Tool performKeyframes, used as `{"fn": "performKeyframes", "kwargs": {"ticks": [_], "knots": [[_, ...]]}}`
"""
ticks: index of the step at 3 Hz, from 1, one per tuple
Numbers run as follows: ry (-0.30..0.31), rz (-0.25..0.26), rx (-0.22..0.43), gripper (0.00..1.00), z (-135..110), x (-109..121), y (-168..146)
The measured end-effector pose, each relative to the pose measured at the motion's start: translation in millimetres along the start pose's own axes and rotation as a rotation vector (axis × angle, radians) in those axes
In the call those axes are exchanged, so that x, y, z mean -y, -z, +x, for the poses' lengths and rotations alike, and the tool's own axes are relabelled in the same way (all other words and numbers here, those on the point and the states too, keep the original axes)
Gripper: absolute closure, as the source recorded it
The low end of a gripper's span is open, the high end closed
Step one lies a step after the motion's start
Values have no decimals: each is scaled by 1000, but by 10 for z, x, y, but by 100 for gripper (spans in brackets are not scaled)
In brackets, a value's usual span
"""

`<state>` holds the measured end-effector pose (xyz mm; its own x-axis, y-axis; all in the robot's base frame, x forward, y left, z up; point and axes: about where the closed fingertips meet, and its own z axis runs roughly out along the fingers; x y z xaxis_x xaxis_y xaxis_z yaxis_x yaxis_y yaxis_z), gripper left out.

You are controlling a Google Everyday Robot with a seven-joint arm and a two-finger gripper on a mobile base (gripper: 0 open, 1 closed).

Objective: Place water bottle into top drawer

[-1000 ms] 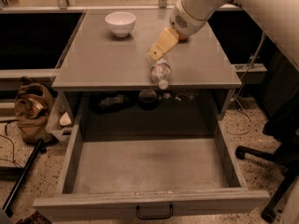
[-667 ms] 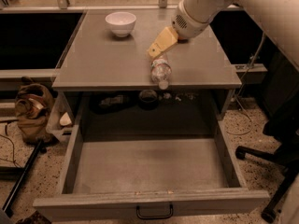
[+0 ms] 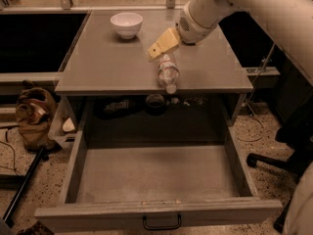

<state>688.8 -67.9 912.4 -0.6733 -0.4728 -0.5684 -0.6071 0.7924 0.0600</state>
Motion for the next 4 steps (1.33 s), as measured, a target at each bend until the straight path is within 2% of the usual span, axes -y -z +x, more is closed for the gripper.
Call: {"fn": "performKeyframes", "kwargs": {"ticks": [1,2,4], "knots": [[0,0,0,0,0,0,0],[6,-19,-26,0,-31,-71,-183],[11,-94,-81,0,-39,-277,-640]]}}
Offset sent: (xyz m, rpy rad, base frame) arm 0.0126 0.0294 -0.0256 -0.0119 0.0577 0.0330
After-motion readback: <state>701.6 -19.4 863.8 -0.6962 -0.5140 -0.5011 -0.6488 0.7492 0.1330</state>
